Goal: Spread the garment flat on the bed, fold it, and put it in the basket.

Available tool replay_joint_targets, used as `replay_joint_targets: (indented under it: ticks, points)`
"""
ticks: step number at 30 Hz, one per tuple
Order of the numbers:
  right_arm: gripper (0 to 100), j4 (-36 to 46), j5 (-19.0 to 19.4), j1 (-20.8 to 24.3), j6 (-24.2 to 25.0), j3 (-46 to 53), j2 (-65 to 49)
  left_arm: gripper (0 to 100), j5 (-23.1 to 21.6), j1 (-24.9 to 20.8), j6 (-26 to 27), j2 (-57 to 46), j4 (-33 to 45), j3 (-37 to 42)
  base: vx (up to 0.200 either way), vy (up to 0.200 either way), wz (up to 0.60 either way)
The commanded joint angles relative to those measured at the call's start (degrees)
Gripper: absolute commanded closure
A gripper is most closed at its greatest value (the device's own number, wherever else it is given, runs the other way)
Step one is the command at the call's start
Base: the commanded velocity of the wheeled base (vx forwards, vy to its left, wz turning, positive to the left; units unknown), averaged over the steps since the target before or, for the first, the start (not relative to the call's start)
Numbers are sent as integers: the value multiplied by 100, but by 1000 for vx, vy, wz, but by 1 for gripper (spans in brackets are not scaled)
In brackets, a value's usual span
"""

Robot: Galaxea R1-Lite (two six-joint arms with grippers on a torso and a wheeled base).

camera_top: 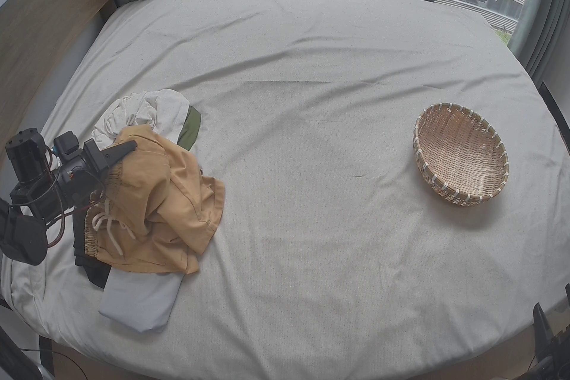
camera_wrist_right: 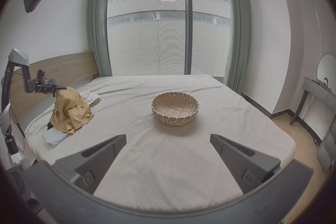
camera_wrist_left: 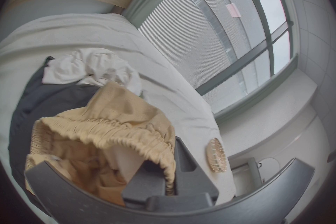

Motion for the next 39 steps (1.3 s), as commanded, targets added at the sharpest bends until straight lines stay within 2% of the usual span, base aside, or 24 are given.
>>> replay_joint_targets:
  ticks: [1, 7, 10, 11, 12, 14, 15, 21, 22, 29, 39]
  points:
    - [0, -1, 3, 0, -20, 101, -5, 100, -5, -799, -27, -909, -6, 405, 0, 0, 0]
    - [0, -1, 12, 0, -29, 101, -5, 100, 30, -1441, 272, -1313, -6, 642, 0, 0, 0]
    - [0, -1, 12, 0, -29, 101, -5, 100, -14, -1564, 808, -1330, 3, 792, 0, 0, 0]
    - [0, -1, 12, 0, -29, 101, -5, 100, -14, -1564, 808, -1330, 3, 792, 0, 0, 0]
    - [0, -1, 12, 0, -29, 101, -5, 100, -5, -1564, 1203, -1269, 47, 862, 0, 0, 0]
    - [0, -1, 12, 0, -29, 101, -5, 100, -14, -1573, 1423, -1251, 56, 906, 0, 0, 0]
    - [0, -1, 12, -8, -29, 101, -5, 100, 22, -1581, 1766, -1155, 82, 1012, 0, 0, 0]
    - [0, -1, 21, 0, -29, 101, -5, 100, -5, -1828, 2337, -996, 29, 1249, 0, 0, 0]
    - [0, -1, 21, 0, -29, 101, -5, 100, 13, -2003, 2425, -944, 20, 1266, 0, 0, 0]
    - [0, -1, 21, -8, -38, 101, -5, 100, 22, -2496, 2425, -794, -68, 1161, 0, 0, 0]
    - [0, -1, 21, -8, -38, 101, -5, 100, 83, -3462, 2214, -601, -454, 686, 0, 0, 0]
